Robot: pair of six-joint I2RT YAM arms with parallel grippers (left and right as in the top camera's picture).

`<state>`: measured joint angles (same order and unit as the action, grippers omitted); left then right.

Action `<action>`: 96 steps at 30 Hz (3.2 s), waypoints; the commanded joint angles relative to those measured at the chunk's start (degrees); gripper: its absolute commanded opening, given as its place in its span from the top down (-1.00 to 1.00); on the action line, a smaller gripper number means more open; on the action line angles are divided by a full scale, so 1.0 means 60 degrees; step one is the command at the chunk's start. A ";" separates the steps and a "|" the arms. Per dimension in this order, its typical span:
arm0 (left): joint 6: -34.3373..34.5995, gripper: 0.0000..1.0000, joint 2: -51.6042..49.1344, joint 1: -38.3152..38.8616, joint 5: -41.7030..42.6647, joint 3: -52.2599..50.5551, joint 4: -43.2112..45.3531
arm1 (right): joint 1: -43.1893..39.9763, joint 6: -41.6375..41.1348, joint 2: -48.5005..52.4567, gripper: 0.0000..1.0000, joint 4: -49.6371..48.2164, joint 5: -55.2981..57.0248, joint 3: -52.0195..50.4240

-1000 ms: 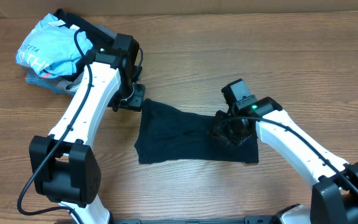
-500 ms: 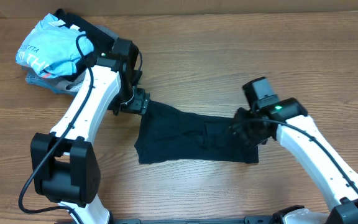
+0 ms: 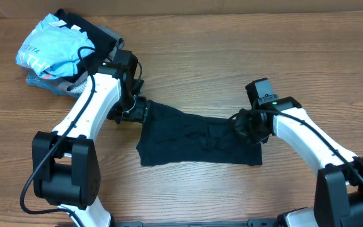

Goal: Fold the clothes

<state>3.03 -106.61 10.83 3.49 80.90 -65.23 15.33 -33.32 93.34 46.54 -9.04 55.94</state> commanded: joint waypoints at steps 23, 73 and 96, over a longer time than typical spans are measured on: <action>-0.0521 -0.86 0.0117 -0.0018 0.1461 -0.1195 0.1111 | 0.1235 -0.0106 -0.2572 0.82 0.1082 0.0747 0.0120; 0.0645 0.92 -0.0044 0.2718 0.3348 0.2783 -0.1282 | -0.0557 -0.1195 -0.2575 0.78 0.1880 0.2138 0.0117; 0.2463 0.12 -0.0455 0.5286 0.0120 0.2572 -0.1129 | -0.1191 0.0259 -0.2575 0.69 0.1814 0.1133 0.0117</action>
<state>18.06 -109.43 46.26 12.03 93.58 -69.73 8.34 -36.25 78.28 58.50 1.58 55.90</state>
